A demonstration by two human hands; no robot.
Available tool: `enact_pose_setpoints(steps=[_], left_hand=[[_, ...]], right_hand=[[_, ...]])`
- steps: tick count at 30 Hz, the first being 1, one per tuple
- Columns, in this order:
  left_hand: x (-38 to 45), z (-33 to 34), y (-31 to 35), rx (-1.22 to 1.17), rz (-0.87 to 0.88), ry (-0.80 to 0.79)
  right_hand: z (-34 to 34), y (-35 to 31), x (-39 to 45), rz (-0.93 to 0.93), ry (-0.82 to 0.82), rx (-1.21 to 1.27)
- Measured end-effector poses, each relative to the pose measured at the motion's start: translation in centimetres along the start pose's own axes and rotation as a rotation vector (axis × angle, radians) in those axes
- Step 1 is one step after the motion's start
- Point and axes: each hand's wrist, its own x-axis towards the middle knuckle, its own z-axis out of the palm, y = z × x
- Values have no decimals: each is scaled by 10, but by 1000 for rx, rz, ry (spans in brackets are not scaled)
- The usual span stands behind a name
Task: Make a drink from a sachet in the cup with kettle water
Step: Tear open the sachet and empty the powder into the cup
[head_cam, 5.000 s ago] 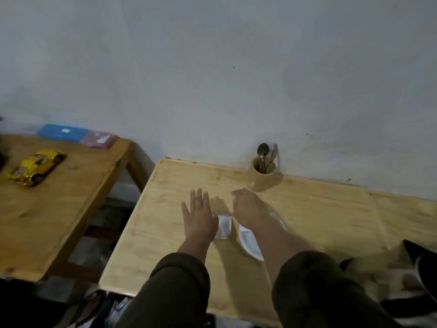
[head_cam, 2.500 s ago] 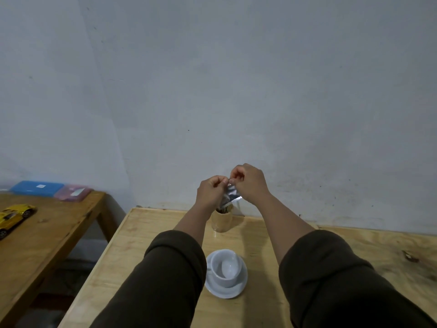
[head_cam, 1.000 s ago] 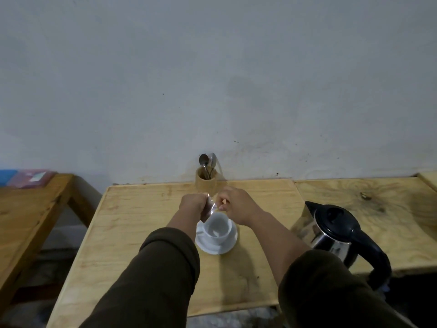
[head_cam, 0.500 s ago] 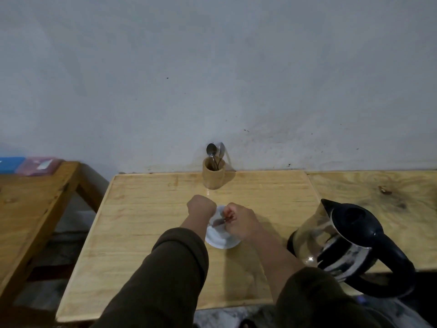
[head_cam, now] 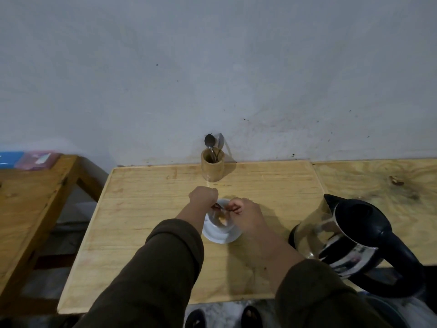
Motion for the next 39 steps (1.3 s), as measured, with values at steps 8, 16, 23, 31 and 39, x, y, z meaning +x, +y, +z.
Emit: enact_pose_setpoints(steps=[8, 16, 23, 31, 39], left_hand=[[-1, 0, 1, -115, -11, -2], [7, 1, -11, -143, 0, -53], [2, -4, -12, -222, -19, -58], [-3, -5, -15, -332, -7, -84], [-1, -5, -12, -376, -27, -88]], right_hand=[[-8, 1, 5, 2, -1, -13], [-7, -10, 4, -11, -41, -71], [-7, -15, 5, 19, 15, -84], [-1, -20, 5, 43, 76, 18], [0, -21, 3, 111, 81, -61]])
